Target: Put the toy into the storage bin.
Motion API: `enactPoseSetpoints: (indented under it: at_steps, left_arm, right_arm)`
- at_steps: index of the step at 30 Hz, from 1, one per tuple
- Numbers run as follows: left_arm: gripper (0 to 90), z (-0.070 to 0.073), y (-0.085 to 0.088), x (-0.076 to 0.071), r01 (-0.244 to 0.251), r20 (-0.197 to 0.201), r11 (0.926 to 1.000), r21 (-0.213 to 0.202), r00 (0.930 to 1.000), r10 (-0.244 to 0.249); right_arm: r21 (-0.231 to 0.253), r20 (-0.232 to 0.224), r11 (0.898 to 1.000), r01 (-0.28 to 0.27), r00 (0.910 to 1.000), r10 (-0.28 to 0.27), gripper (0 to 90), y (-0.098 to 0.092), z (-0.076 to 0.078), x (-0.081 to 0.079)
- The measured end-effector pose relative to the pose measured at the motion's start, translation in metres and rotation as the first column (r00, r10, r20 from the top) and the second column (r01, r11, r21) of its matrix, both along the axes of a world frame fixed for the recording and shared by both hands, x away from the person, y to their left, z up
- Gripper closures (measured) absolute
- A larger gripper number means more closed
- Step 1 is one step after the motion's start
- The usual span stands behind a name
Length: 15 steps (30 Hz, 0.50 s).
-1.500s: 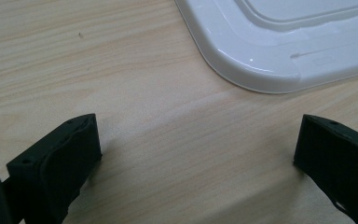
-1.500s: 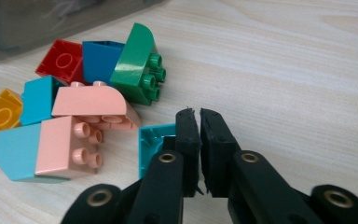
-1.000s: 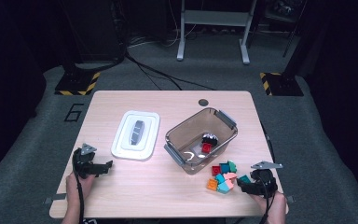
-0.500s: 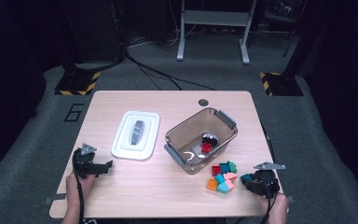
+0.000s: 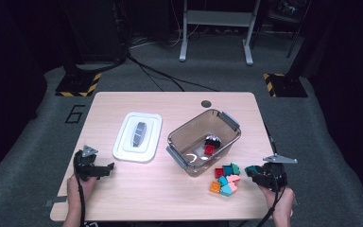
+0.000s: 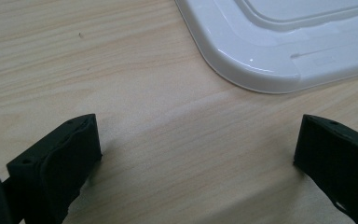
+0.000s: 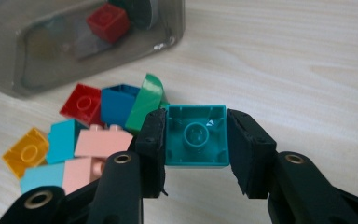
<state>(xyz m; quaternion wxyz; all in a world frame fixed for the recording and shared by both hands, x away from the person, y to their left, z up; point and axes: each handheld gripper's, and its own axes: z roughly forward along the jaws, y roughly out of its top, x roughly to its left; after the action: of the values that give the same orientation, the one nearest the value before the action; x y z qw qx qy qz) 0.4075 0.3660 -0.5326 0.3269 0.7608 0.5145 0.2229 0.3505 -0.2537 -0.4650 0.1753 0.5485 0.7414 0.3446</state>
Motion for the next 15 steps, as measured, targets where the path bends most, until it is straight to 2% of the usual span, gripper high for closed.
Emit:
enactPoseSetpoints:
  at_steps: [7,15]
  left_arm:
    - [0.3,0.0,0.0,0.0,0.0,0.001,1.0,0.0,1.0,0.0]
    - [0.2,0.0,0.0,0.0,0.0,0.001,1.0,0.001,1.0,0.0]
  right_arm:
    - [0.036,0.014,0.999,0.007,0.9999,-0.007,59.6,0.0,0.012,0.013]
    - [0.044,0.029,0.999,0.011,0.9995,-0.012,59.6,0.0,0.026,0.024]
